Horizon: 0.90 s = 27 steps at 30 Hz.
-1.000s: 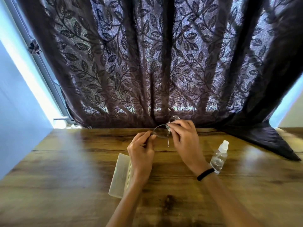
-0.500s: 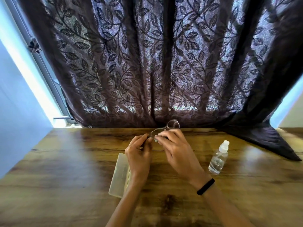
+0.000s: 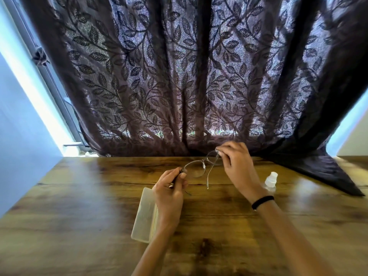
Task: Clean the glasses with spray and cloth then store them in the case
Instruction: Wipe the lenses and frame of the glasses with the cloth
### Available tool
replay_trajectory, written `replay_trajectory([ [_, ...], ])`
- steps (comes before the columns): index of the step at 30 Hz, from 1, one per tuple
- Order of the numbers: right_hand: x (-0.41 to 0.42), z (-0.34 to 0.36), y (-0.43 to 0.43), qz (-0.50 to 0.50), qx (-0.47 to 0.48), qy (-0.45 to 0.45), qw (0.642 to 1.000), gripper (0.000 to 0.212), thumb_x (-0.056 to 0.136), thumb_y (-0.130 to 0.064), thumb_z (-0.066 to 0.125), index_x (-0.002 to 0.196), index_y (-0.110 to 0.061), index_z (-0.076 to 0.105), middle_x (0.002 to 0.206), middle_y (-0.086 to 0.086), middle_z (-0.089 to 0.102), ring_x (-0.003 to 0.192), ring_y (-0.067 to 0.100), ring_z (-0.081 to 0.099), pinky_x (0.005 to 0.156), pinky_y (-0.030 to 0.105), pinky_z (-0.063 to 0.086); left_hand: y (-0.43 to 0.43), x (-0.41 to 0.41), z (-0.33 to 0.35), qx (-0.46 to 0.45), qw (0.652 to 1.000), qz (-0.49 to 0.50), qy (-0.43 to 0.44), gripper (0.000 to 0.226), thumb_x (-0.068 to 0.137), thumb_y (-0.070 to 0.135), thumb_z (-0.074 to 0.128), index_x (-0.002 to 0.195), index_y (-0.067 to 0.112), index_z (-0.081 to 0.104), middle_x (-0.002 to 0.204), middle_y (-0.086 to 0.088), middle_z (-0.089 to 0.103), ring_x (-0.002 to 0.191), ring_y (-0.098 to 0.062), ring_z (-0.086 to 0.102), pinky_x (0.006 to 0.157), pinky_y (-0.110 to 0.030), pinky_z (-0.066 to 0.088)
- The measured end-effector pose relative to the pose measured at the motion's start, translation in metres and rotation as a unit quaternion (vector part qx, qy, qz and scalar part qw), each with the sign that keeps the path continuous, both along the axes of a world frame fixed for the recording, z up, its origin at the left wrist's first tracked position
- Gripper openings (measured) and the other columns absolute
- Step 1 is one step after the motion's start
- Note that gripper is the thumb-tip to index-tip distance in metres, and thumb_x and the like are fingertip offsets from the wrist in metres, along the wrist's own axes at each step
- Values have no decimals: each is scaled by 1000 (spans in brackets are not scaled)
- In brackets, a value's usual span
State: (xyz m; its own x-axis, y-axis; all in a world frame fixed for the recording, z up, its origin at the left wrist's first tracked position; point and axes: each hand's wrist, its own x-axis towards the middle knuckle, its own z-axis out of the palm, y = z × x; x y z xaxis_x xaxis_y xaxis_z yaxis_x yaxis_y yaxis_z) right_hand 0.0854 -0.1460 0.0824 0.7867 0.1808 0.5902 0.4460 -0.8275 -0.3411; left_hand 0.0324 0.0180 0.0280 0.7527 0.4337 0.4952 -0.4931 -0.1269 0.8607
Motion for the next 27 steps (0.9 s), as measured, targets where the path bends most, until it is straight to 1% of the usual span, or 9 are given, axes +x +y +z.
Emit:
replay_trajectory([
  [4,-12,0,13,26,-19,-7,999,21,89,-6,54,106,-5,66,101,4,64,99,21,49,82,15,32,-3,1,-2,-25,1000,10,1,41,81,-9,59,81,31,67,76,16,66,57,-4,60,54,-12,49],
  [6,-19,0,18,46,-26,-9,999,22,88,-6,55,107,-5,66,101,3,64,99,19,49,80,14,34,-2,1,-2,-27,1000,10,5,39,81,-7,59,81,31,66,77,17,66,58,-6,60,54,-14,49],
  [9,-30,0,20,70,-39,-32,996,21,85,-5,59,105,-5,66,99,3,65,96,21,53,75,20,45,0,3,-2,-29,999,22,0,40,81,-7,60,84,32,67,78,14,68,59,-7,61,56,-15,51],
  [12,-33,-5,11,63,-61,-60,994,25,79,-1,64,104,-4,66,99,4,66,93,23,56,74,25,50,3,4,-1,-39,999,16,-4,45,81,-8,61,84,36,69,78,11,68,60,-10,61,57,-17,52],
  [17,-24,-9,-2,24,-26,-50,998,25,82,0,63,106,-2,65,99,8,66,95,24,54,80,22,41,2,3,-1,-27,1000,4,5,50,81,-6,61,81,43,70,80,13,68,62,-9,62,58,-17,53],
  [21,-21,-8,1,11,-9,-58,998,25,82,0,62,107,-2,65,99,8,65,96,24,54,82,19,38,1,3,0,-28,1000,7,3,48,81,-5,61,82,43,70,79,13,68,62,-10,61,59,-18,53],
  [22,-23,-9,4,12,-8,-61,998,25,82,0,62,107,-3,65,99,8,65,96,23,54,83,17,37,0,4,1,-25,1000,9,1,48,81,-5,61,82,42,69,79,14,68,61,-9,61,59,-19,54],
  [24,-25,-10,11,24,-12,-66,997,26,82,-1,62,108,-3,65,101,7,65,97,21,51,87,19,36,-1,4,3,-11,1000,13,-3,48,81,-6,61,84,41,67,79,16,68,61,-7,62,58,-19,54],
  [27,-26,-11,19,45,-22,-70,996,25,84,-2,61,108,-3,65,101,5,64,99,17,47,87,20,36,-3,3,4,1,1000,13,-3,44,80,-7,61,86,36,65,81,20,68,62,-8,63,59,-16,53],
])
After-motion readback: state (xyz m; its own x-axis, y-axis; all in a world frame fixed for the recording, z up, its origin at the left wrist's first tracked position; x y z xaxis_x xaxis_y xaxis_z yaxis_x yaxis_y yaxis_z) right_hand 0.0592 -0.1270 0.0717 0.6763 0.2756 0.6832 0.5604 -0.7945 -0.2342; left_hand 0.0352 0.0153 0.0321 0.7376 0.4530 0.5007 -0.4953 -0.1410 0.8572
